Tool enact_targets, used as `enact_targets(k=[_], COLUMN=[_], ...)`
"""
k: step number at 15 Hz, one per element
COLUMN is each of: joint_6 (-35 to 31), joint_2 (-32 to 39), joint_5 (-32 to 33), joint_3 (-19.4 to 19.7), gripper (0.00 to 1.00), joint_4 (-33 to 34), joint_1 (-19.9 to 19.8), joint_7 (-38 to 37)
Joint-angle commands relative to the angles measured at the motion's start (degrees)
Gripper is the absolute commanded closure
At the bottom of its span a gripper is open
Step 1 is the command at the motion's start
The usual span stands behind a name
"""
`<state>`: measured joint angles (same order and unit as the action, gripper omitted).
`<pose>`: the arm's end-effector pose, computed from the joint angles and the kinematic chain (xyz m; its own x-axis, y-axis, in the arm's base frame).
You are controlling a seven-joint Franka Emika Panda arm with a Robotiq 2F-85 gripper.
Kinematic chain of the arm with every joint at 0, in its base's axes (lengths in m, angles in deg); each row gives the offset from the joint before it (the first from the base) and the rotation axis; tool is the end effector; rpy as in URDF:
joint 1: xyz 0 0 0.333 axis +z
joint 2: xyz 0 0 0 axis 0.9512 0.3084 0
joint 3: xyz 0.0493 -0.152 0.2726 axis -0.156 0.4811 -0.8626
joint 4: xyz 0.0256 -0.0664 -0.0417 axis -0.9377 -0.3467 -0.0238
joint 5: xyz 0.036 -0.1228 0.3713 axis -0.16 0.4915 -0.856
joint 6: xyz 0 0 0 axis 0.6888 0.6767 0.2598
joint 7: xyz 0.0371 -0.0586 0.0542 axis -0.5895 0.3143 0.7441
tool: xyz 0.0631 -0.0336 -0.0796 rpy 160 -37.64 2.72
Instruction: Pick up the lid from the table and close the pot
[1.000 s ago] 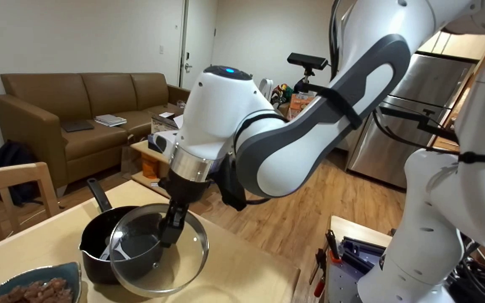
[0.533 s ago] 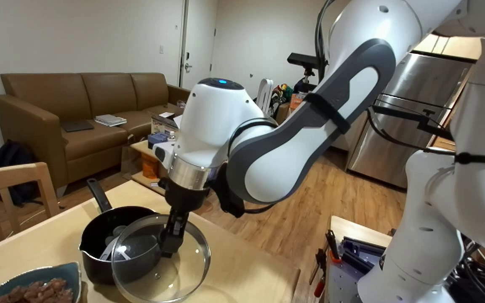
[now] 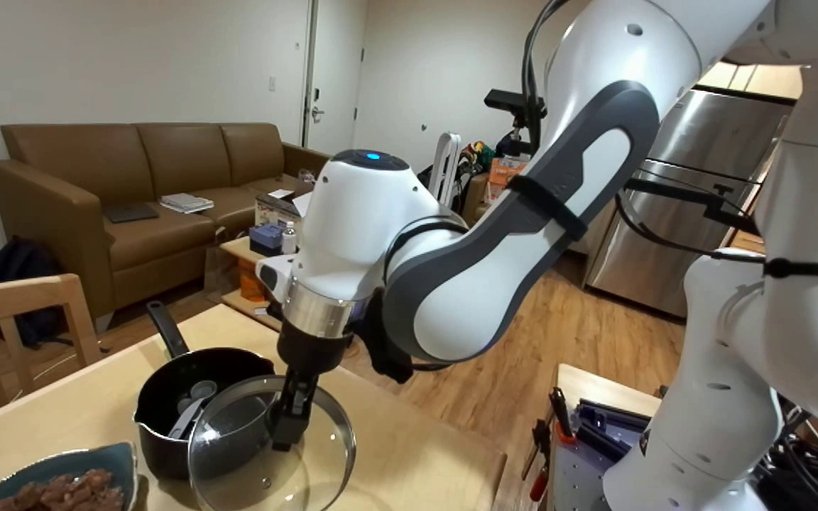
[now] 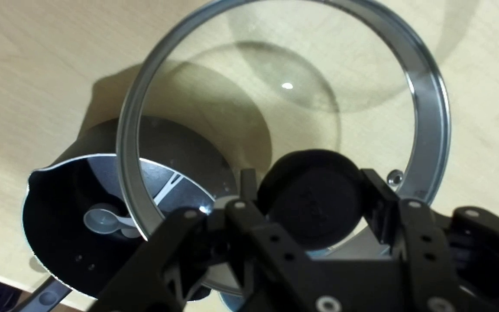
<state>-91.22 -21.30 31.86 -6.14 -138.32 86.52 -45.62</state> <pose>0.4665 0.2055 0.2608 0.8667 0.4655 0.1793 0.4700 -0.8825 0.0195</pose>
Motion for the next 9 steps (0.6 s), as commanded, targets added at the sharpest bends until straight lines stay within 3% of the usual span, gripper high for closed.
enact_targets(k=[1, 6, 8, 9], joint_6=[-0.6, -2.6, -1.4, -1.4], joint_2=[-1.1, -0.9, 0.0, 0.0], joint_5=[3.1, 14.0, 11.9, 12.0], joint_3=[0.6, 3.8, 2.7, 2.7], gripper=[0.66, 0.66, 0.66, 0.41], joint_4=[-0.6, -0.3, 0.0, 0.0], joint_1=[-0.3, 0.6, -0.4, -0.4], joint_7=[-4.4, -11.6, -9.3, -9.3])
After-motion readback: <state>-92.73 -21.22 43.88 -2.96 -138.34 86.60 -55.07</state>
